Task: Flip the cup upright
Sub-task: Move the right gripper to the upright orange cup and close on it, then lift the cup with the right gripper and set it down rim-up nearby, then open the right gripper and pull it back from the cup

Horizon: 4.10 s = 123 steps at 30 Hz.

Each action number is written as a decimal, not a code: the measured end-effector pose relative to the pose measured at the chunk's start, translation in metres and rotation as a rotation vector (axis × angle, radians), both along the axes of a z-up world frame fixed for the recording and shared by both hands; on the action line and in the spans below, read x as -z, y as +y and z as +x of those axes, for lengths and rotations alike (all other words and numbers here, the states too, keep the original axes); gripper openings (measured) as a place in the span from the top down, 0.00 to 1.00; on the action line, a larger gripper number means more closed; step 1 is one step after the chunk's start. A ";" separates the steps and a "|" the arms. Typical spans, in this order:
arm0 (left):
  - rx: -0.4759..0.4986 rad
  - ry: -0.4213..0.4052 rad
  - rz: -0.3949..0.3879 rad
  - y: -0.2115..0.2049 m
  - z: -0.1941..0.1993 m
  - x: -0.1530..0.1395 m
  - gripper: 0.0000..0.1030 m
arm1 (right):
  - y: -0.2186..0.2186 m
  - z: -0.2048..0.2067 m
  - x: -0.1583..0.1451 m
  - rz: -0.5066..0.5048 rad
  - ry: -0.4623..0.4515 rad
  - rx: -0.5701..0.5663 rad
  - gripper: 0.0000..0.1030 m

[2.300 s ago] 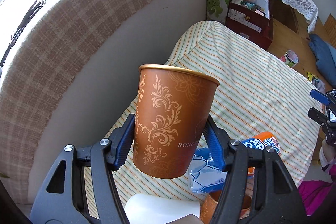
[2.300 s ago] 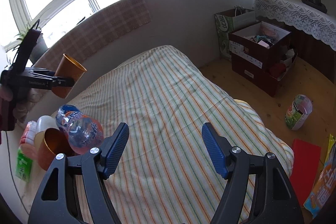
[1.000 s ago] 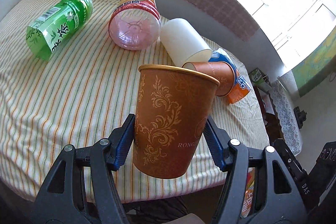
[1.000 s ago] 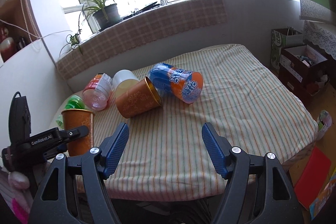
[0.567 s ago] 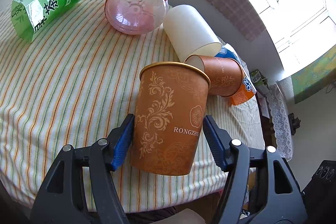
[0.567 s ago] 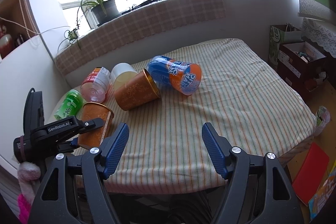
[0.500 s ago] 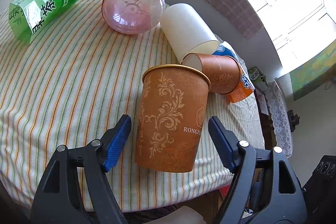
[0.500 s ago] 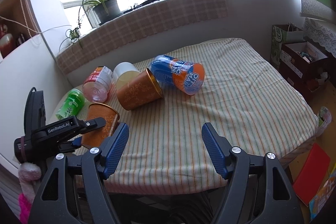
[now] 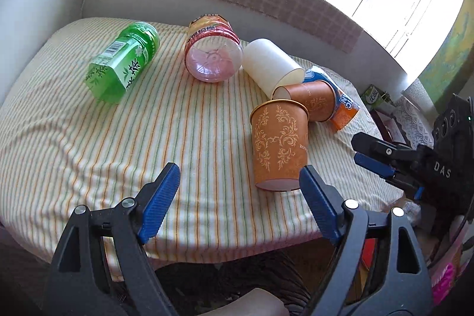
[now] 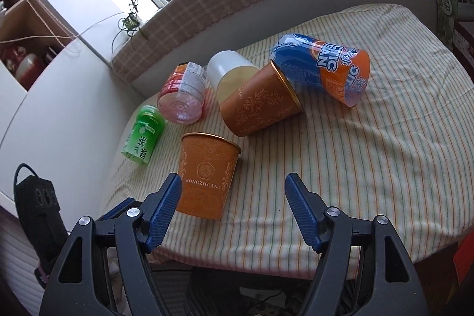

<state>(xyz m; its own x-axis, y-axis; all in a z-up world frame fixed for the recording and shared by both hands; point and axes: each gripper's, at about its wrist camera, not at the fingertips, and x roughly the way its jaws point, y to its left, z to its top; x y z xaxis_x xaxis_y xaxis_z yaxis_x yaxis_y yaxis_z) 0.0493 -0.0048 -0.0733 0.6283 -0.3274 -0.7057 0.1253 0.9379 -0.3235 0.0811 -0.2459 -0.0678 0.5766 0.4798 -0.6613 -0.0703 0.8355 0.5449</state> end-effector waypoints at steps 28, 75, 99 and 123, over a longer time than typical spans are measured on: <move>-0.063 0.087 -0.069 0.021 -0.048 0.020 0.18 | 0.035 0.086 0.054 0.246 0.298 -0.141 0.32; -0.088 0.089 -0.073 0.022 -0.050 0.019 0.18 | 0.121 0.028 0.001 -0.507 -0.397 -0.312 0.37; -0.088 0.029 -0.036 0.024 -0.051 0.003 0.18 | 0.107 0.008 -0.001 -0.464 -0.370 -0.341 0.31; -0.191 -0.442 0.194 0.004 -0.055 -0.083 0.08 | 0.022 -0.077 -0.068 -0.427 -0.482 0.058 0.24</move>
